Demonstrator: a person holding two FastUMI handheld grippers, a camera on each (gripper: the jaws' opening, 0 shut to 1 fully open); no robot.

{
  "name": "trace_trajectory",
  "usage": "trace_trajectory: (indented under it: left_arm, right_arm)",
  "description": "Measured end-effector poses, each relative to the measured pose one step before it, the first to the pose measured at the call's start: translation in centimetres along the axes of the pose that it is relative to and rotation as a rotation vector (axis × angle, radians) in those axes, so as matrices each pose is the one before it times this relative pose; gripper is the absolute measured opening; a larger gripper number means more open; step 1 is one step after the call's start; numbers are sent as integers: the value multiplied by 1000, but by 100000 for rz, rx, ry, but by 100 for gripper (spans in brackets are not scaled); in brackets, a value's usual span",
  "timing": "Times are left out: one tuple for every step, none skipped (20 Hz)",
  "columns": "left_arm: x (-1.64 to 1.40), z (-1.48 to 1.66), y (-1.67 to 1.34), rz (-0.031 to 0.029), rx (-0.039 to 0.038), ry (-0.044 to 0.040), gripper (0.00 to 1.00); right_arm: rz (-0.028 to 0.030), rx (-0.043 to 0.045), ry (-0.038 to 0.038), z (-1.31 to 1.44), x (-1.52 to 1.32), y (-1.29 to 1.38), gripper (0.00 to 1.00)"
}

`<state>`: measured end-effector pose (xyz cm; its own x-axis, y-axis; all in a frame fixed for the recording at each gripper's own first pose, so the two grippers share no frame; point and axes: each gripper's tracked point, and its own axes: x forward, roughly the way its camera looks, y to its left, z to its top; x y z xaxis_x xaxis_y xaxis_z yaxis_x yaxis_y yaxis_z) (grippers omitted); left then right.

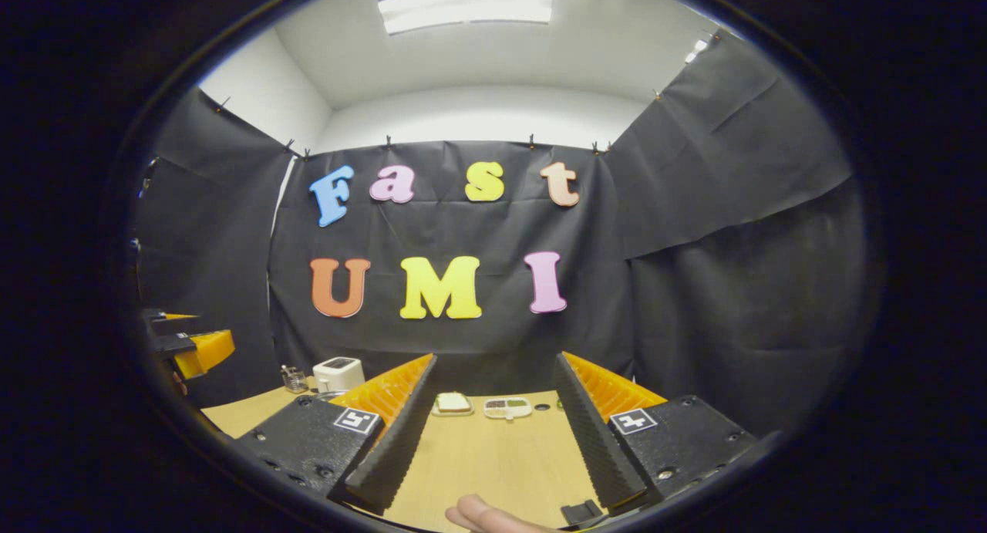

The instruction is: First push the handle of the pot to place it horizontally, then grasp the pot with both hands and set it on the induction cooktop.

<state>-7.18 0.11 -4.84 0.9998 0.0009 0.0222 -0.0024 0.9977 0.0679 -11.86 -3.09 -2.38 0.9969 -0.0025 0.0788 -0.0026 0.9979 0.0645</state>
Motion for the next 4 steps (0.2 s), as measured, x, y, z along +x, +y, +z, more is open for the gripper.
trace_trajectory:
  left_arm:
    - [-13,87,12,131,78,54,89]
    - [-25,-68,137,131,80,-31,89]
    - [57,-77,55,148,-4,-49,89]
    - [-93,47,7,24,-75,-274,89]
  right_arm:
    - [-133,-81,133,9,-75,-80,93]
    - [-110,-43,-131,21,-45,-45,94]
    - [-94,62,-13,-22,45,-7,94]
    - [125,117,14,4,-30,12,94]
